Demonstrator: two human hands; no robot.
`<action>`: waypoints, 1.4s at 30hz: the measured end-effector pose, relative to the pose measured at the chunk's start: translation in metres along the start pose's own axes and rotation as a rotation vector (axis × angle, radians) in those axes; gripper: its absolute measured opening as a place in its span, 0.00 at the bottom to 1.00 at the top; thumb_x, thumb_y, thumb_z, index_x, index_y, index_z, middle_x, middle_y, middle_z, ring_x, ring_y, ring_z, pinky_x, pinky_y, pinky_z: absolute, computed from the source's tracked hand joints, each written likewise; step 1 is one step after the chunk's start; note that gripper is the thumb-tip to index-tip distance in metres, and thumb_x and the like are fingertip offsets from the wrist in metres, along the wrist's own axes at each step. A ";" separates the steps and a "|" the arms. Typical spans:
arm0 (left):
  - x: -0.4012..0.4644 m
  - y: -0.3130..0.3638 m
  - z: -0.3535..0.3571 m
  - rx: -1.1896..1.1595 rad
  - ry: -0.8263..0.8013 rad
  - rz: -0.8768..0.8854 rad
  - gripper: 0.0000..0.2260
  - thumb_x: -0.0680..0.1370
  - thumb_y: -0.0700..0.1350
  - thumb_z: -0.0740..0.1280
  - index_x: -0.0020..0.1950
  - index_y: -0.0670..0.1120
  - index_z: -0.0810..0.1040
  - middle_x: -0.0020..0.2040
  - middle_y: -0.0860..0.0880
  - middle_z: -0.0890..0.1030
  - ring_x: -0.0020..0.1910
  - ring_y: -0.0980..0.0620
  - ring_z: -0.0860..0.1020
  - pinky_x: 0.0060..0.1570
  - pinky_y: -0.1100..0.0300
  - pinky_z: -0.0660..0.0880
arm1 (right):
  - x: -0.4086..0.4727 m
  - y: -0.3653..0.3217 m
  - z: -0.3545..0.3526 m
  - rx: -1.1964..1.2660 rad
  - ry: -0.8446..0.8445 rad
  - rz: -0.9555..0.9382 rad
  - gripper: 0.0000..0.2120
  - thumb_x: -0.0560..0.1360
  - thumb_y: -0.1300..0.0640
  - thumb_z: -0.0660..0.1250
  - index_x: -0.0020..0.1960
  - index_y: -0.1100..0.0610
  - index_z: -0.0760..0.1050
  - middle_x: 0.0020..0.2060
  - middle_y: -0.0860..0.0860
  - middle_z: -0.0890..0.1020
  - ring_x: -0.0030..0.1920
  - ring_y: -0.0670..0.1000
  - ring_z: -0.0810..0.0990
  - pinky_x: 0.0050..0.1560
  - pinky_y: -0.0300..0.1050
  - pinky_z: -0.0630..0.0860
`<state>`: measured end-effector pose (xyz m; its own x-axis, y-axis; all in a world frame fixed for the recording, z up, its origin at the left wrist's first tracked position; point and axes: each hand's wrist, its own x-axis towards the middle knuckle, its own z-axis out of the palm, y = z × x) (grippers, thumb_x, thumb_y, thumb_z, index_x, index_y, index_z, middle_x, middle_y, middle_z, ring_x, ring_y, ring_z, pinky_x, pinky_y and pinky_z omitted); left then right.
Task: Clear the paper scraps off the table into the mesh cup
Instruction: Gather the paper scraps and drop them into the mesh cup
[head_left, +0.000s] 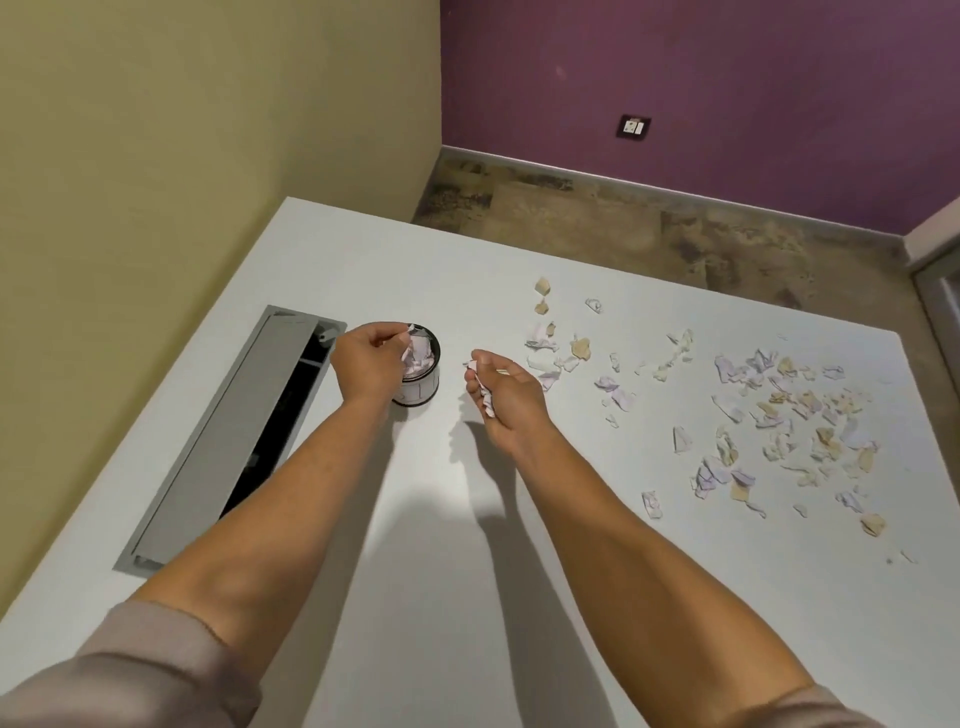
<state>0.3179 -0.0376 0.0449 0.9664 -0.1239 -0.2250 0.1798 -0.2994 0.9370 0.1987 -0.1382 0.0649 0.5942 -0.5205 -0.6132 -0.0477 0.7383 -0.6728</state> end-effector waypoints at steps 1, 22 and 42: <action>0.006 -0.001 0.001 0.047 -0.018 0.020 0.05 0.74 0.39 0.72 0.43 0.48 0.84 0.39 0.48 0.84 0.40 0.44 0.83 0.47 0.48 0.82 | 0.006 0.001 0.007 -0.028 -0.001 -0.005 0.04 0.77 0.64 0.67 0.51 0.63 0.78 0.38 0.54 0.80 0.34 0.47 0.78 0.35 0.33 0.76; 0.008 -0.014 -0.018 0.283 -0.053 0.268 0.12 0.80 0.37 0.61 0.58 0.45 0.82 0.52 0.50 0.84 0.48 0.57 0.77 0.48 0.71 0.68 | 0.056 0.008 0.072 -0.446 -0.214 -0.287 0.12 0.79 0.62 0.60 0.60 0.56 0.77 0.52 0.49 0.83 0.52 0.42 0.80 0.52 0.36 0.76; -0.108 -0.040 0.003 0.349 -0.226 0.415 0.15 0.82 0.43 0.60 0.68 0.44 0.75 0.68 0.47 0.76 0.71 0.48 0.69 0.71 0.53 0.65 | -0.028 0.011 -0.066 -0.452 0.069 -0.419 0.14 0.75 0.67 0.66 0.57 0.54 0.79 0.53 0.49 0.83 0.55 0.46 0.80 0.63 0.46 0.75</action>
<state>0.2061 -0.0152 0.0307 0.8731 -0.4845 0.0549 -0.3136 -0.4716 0.8242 0.1284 -0.1434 0.0473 0.5834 -0.7646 -0.2739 -0.1662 0.2178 -0.9618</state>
